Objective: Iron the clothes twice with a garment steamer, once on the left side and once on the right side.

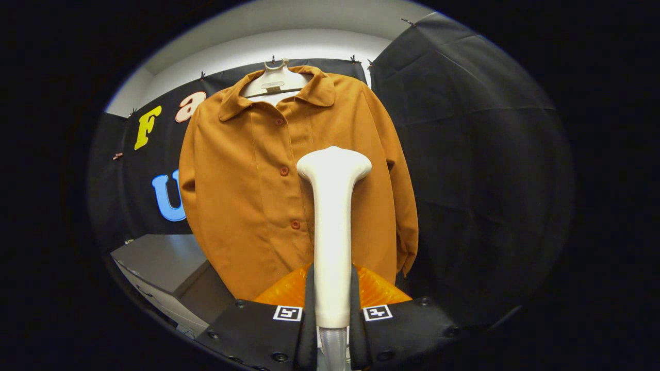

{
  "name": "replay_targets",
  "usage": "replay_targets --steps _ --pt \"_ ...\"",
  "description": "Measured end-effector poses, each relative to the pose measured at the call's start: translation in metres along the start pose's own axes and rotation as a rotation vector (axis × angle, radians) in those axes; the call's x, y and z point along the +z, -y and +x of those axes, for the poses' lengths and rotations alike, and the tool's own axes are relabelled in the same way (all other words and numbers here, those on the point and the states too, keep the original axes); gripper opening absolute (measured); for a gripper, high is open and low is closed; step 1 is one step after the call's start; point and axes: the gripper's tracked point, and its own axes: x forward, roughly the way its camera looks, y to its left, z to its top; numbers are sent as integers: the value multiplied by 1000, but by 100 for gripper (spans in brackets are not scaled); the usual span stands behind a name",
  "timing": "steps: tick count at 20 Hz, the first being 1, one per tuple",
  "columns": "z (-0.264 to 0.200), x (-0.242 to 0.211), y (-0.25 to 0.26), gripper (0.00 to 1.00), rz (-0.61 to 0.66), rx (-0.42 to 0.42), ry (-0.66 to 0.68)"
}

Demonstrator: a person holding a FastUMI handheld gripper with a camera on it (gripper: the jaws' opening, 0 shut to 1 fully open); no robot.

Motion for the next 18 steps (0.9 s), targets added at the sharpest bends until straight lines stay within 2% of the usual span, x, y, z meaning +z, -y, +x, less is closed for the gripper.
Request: replay_targets --steps 18 --pt "-54 -161 26 28 -10 -96 -337"
